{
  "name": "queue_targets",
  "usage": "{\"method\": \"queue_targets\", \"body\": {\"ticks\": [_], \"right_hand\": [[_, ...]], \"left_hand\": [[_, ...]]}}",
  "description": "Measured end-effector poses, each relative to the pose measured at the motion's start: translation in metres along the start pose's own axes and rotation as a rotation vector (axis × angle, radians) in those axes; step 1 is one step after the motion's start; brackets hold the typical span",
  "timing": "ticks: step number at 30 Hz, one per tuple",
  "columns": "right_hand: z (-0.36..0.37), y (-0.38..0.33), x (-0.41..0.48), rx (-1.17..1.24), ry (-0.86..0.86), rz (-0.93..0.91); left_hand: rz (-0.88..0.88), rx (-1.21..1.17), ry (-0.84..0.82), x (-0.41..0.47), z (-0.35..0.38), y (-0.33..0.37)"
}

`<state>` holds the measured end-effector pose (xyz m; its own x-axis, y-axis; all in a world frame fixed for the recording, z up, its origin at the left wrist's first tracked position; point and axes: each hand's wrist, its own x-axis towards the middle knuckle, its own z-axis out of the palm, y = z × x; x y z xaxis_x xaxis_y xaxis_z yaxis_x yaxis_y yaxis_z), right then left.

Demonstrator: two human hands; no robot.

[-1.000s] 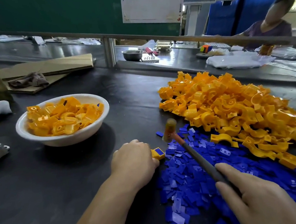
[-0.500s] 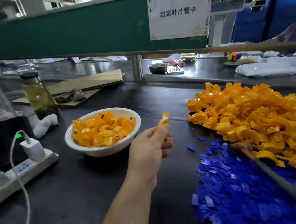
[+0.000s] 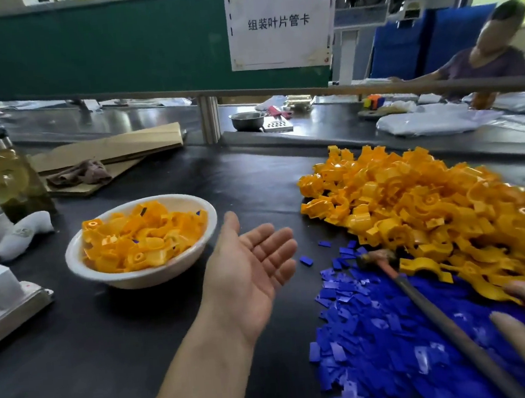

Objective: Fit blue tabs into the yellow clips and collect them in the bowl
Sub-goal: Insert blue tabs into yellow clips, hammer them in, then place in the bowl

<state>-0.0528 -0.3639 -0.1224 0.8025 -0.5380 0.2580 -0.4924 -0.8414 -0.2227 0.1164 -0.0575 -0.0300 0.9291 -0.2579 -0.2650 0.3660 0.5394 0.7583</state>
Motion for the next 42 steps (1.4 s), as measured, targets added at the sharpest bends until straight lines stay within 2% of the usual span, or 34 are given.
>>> {"method": "queue_targets", "body": {"ticks": [1,3,7,11,13,16,24,29,32,34,36,38,40,42], "right_hand": [[-0.016,-0.012,0.015,-0.087,0.068,0.015],[-0.034,-0.024,0.040,-0.202,0.049,0.107],[-0.036,-0.025,0.076,-0.235,-0.101,0.139],[-0.026,-0.029,0.104,-0.112,-0.348,0.277],[-0.017,-0.035,0.101,-0.108,-0.371,0.241],[-0.015,-0.038,0.086,-0.174,-0.310,0.126],[-0.034,-0.039,0.038,-0.067,-0.095,-0.080],[-0.047,-0.044,0.019,-0.061,0.033,-0.080],[-0.065,-0.057,0.007,0.153,0.137,-0.078],[-0.078,-0.071,-0.004,0.371,0.114,-0.091],[-0.088,-0.084,-0.014,0.699,-0.029,-0.080],[-0.090,-0.093,-0.022,0.981,-0.223,-0.074],[-0.087,-0.097,-0.026,1.109,-0.333,-0.067],[-0.081,-0.097,-0.029,1.123,-0.362,-0.079]], "left_hand": [[-0.013,0.040,-0.020,-0.001,0.003,-0.009],[-0.015,0.116,-0.052,-0.001,0.007,-0.023],[-0.073,0.247,-0.099,0.003,0.009,-0.040],[-0.117,0.334,-0.151,0.003,0.006,-0.045],[-0.096,0.353,-0.173,0.003,0.004,-0.046],[-0.068,0.366,-0.198,0.001,0.005,-0.049],[-0.067,0.434,-0.165,-0.010,0.014,-0.063],[0.011,0.367,-0.171,-0.019,0.022,-0.063],[0.060,0.494,-0.281,-0.028,0.030,-0.064],[0.071,0.660,-0.392,-0.034,0.037,-0.070],[0.073,0.757,-0.468,-0.040,0.043,-0.078],[0.076,0.751,-0.527,-0.044,0.047,-0.086],[0.069,0.695,-0.571,-0.047,0.048,-0.093],[0.068,0.649,-0.576,-0.048,0.045,-0.097]]}}
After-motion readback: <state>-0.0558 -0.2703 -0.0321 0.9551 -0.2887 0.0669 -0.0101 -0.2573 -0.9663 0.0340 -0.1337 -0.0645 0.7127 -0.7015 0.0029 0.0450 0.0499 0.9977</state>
